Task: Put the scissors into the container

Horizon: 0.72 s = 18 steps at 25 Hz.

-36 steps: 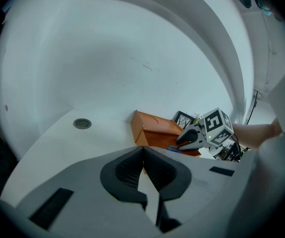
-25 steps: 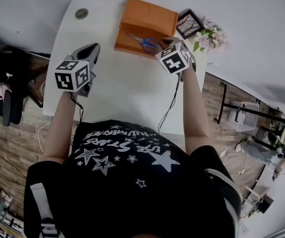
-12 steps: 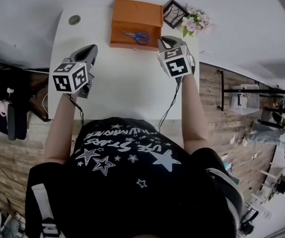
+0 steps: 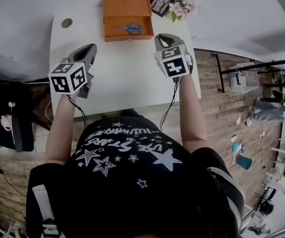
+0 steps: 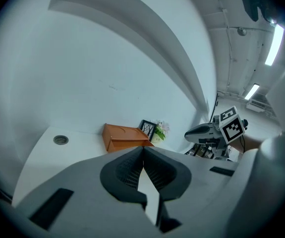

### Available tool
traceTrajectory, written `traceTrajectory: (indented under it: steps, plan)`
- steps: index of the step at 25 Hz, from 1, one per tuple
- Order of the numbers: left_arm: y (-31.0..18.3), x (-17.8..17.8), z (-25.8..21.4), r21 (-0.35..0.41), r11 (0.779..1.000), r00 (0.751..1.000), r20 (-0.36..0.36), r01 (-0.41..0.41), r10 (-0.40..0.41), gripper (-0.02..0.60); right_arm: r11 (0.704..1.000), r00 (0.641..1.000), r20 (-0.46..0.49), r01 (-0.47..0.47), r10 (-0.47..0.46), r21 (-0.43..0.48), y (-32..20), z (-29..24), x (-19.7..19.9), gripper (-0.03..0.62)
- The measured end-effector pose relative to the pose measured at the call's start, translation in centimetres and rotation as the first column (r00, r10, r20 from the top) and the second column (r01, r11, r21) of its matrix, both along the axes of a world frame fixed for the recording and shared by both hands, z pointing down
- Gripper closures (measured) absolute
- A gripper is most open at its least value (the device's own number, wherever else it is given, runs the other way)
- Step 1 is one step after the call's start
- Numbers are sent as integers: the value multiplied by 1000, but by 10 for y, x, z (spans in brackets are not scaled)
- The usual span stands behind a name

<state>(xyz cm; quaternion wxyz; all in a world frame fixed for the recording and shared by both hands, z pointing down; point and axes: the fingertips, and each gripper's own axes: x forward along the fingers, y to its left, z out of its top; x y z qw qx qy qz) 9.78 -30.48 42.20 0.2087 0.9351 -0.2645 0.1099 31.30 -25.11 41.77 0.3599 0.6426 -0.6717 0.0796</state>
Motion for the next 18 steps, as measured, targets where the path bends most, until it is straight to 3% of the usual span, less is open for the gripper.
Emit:
traceTrajectory:
  steps: [18]
  plan:
    - [72, -34, 10, -6, 974, 974, 0, -226, 226, 561, 975, 974, 47, -221, 220, -1, 116, 20, -61, 540]
